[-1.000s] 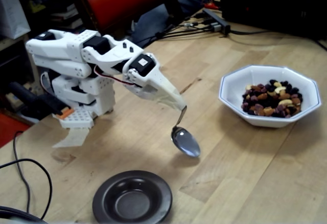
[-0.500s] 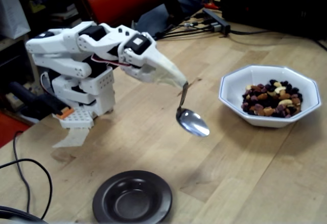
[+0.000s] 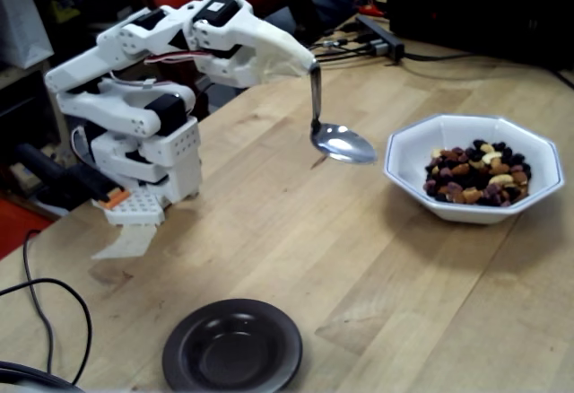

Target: Use spoon to transfer food from the white bowl to brown plate

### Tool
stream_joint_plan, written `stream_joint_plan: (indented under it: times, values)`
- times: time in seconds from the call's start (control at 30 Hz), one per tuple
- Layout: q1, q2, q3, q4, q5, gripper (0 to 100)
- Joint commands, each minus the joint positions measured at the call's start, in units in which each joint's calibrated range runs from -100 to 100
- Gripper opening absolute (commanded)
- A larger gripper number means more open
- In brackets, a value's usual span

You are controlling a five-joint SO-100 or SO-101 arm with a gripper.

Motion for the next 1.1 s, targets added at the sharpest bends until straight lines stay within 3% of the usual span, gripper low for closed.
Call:
stream_joint_plan:
  times: [0.0, 0.4, 0.8, 1.07]
  values:
    - [0.6, 6.6, -8.2, -1.3, 0.1, 4]
    - [0.1, 30.7, -30.6, -1.3, -0.2, 4]
    - [0.2, 46.1, -36.2, -1.6, 0.0, 4]
    - [0.6, 52.6, -36.2, -12.8, 0.0, 4]
